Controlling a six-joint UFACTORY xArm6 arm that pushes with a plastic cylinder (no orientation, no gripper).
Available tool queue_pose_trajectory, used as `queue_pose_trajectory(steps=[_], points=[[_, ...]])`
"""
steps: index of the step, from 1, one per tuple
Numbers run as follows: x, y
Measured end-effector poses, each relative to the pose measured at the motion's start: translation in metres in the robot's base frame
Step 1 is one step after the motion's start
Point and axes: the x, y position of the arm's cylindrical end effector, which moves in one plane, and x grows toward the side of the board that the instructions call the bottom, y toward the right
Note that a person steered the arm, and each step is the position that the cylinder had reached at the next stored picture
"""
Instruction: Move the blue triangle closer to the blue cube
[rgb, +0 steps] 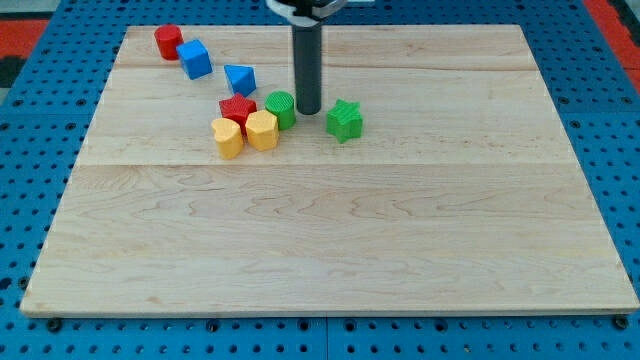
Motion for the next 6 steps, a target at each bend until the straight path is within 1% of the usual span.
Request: queue_pose_trajectory(steps=[1, 2, 3, 4, 5, 6], points=[[0.014, -0.065], [0.024, -0.115], [-0.007, -0.098], [-0.027, -0.021], [-0.032, 0.007], [-0.066, -0.04]])
